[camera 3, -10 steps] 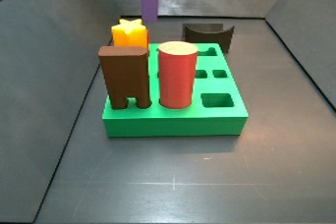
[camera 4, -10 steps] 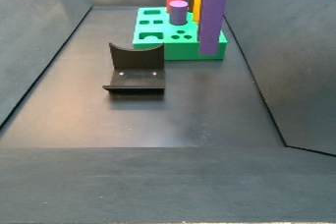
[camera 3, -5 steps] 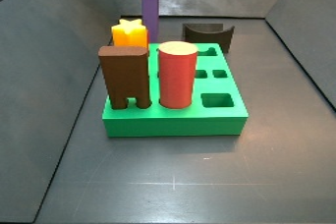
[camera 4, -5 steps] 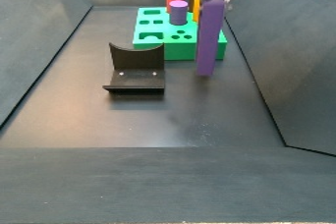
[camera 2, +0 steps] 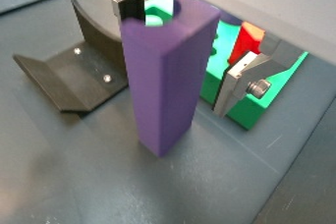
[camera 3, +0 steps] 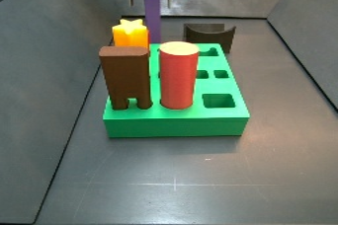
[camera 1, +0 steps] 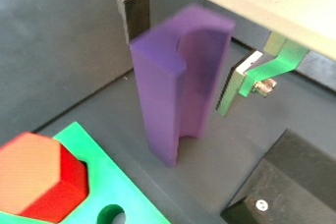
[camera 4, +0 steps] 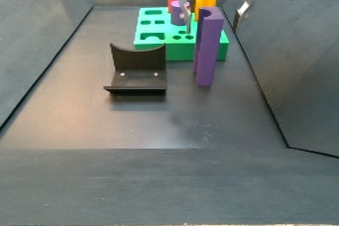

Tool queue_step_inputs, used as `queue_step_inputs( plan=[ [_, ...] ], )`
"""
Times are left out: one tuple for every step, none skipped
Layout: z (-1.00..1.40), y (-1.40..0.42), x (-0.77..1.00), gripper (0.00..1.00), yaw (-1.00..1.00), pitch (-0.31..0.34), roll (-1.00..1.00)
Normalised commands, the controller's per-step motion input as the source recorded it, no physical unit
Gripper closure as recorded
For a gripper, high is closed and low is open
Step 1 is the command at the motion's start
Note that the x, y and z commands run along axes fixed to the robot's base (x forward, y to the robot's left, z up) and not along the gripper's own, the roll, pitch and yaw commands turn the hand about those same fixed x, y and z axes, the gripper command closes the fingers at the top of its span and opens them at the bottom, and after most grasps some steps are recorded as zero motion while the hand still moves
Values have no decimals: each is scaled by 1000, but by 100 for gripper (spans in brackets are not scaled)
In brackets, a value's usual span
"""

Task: Pick up the arch object. Move up. Rotate the arch object. Move to above the board. Insert the arch object.
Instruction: Rotate the arch object.

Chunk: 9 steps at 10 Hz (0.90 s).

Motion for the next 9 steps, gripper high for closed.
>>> queue_step_inputs(
  plan=[
    [1000, 4, -25, 0, -9, 3, 35],
    [957, 6, -25, 0, -7, 21, 45],
    [734, 9, -14, 0, -4, 40, 61],
    [555, 9, -5, 0, 2, 56, 71],
    [324, 10, 9, 0, 7, 80, 78],
    [210, 11, 12, 0, 11, 89, 82],
    [0, 83, 0, 0, -1000, 14, 13],
    [-43, 76, 12, 0, -1000, 13, 10],
    [-37, 64, 15, 0, -1000, 12, 5]
  ],
)
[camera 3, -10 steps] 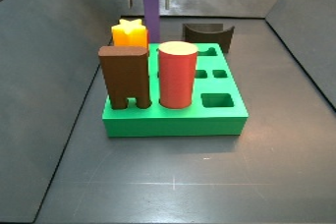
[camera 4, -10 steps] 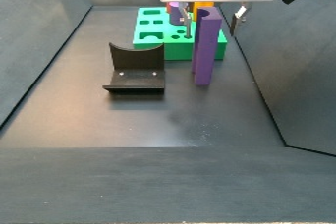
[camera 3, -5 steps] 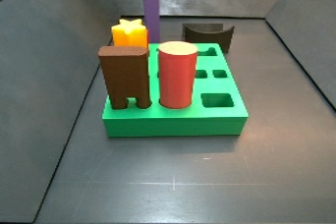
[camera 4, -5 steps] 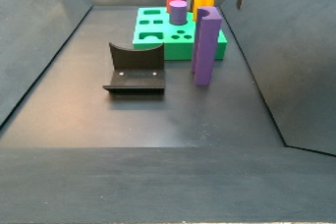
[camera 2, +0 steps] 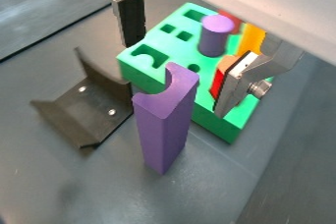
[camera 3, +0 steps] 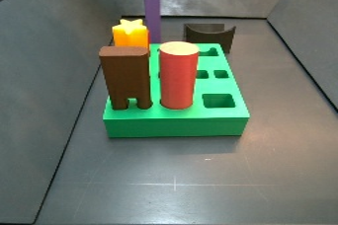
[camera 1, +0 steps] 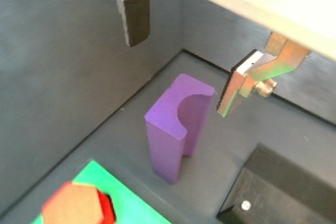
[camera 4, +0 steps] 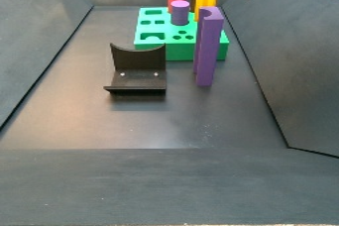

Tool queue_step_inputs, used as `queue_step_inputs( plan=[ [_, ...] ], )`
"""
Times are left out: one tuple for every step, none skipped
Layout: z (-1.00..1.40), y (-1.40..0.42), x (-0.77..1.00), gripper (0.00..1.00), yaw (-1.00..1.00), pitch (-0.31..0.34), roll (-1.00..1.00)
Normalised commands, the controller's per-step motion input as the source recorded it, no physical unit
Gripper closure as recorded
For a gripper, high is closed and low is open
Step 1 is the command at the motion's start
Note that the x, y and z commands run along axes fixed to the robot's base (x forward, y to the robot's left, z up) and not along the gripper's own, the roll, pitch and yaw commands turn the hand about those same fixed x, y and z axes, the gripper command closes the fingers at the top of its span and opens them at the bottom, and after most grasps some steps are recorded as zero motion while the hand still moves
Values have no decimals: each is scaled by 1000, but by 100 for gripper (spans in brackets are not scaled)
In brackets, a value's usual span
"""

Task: Pick up the arch object. Move up. Rotate the arch object. Move to above the board. Insert the arch object.
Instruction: Rotate the arch object.

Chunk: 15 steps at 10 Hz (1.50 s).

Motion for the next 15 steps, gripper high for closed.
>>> queue_step_inputs(
  plan=[
    [-34, 54, 17, 0, -1000, 12, 4],
    [-27, 39, 21, 0, -1000, 12, 5],
    [-25, 33, 23, 0, -1000, 13, 5],
    [-23, 30, 24, 0, -1000, 13, 5],
    [-22, 28, 24, 0, -1000, 14, 5],
    [-22, 28, 24, 0, -1000, 15, 6],
    [-21, 27, 25, 0, -1000, 16, 6],
    [-20, 26, 25, 0, -1000, 17, 6],
    [-20, 26, 25, 0, -1000, 18, 7],
    [-20, 26, 25, 0, -1000, 19, 7],
    [-20, 25, 25, 0, -1000, 21, 8],
    [-20, 25, 25, 0, -1000, 24, 8],
    [-20, 25, 25, 0, -1000, 26, 9],
    [-19, 25, 25, 0, -1000, 29, 10],
    [-19, 25, 26, 0, -1000, 33, 11]
  ],
)
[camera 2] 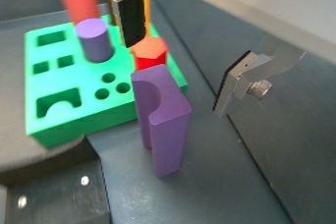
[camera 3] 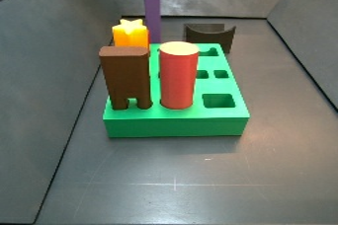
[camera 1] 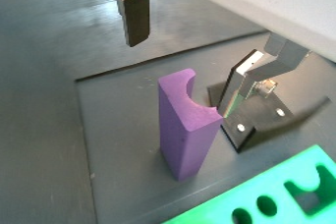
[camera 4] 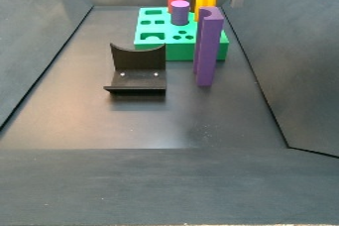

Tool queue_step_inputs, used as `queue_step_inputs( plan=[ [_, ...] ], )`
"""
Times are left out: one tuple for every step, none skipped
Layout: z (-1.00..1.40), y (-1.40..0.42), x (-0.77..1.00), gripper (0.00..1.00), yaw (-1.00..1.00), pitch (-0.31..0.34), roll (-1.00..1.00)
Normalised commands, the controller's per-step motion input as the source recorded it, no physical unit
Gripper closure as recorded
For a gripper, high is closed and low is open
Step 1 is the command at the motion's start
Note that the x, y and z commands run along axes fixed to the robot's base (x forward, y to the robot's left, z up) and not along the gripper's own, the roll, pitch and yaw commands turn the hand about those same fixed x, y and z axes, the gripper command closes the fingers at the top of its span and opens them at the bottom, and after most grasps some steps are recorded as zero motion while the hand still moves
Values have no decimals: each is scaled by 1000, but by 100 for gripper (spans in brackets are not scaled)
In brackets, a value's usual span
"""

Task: Pick up the arch object. Move up. Rotate the arch object. Move to above the board. Insert the arch object.
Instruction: Rotate the arch object.

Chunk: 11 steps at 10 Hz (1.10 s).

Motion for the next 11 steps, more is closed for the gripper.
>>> queue_step_inputs(
  plan=[
    [-19, 24, 26, 0, -1000, 39, 12],
    [-18, 24, 26, 0, -1000, 47, 14],
    [-17, 23, 26, 0, -966, 61, 17],
    [-16, 23, 27, 0, -711, 60, 16],
    [-15, 23, 27, 0, -479, 59, 16],
    [-14, 23, 27, 0, -312, 59, 16],
    [-13, 22, 28, 0, -236, 58, 16],
    [-1000, 0, 0, 0, -115, 58, 15],
    [-1000, 0, 4, 0, -85, 52, 14],
    [-1000, 1, 29, 0, -56, 7, 9],
    [-938, 4, 22, 0, -45, -22, -6]
  ],
)
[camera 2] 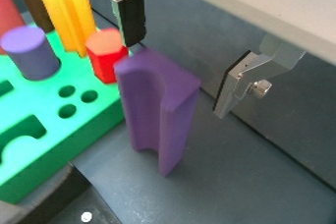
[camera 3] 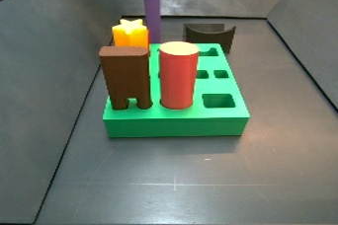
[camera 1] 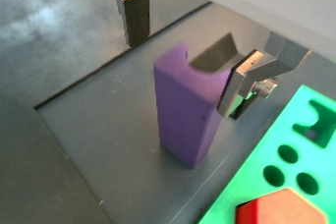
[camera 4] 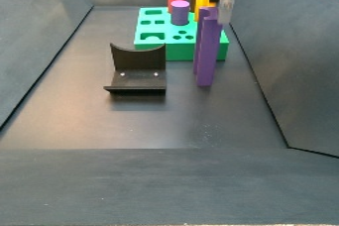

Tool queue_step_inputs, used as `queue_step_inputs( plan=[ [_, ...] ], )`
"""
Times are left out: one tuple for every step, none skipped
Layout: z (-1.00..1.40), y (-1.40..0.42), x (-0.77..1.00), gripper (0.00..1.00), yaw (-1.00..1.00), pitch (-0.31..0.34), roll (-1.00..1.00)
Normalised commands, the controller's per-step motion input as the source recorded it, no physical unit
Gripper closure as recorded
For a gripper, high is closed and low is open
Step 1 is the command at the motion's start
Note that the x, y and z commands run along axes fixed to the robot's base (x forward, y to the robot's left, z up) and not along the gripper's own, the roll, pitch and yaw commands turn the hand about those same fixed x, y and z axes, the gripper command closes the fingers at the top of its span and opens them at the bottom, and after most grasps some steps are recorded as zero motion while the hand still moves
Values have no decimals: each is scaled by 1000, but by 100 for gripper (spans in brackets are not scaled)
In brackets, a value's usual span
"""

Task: Pick up the arch object. Move up. Rotate the arch object. Move to above the board. Insert the arch object.
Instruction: Rotate the arch object, then move to above the board.

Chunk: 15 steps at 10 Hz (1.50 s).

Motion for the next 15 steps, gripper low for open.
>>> queue_step_inputs(
  plan=[
    [-778, 6, 15, 0, -39, -39, -18],
    [-673, 5, 10, 0, -36, -46, -26],
    [-459, 4, 14, 0, -30, -51, -43],
    [-257, 4, 14, 0, -24, -53, -58],
    [0, 0, 0, 100, -20, -56, -69],
    [1000, 10, 206, 100, 94, -3, 12],
    [1000, 10, 200, 100, 93, 15, 12],
    [1000, 9, 183, 100, 77, 61, 13],
    [1000, 10, 177, 100, 56, 83, 21],
    [1000, 10, 169, 100, 38, 102, 32],
    [1000, 10, 162, 100, 29, 106, 40],
    [1000, 10, 146, 100, 23, 106, 50],
    [1000, 10, 141, 100, 21, 101, 55],
    [1000, 10, 127, 100, 20, 100, 64],
    [1000, 9, 117, 100, 20, 101, 70]
  ],
)
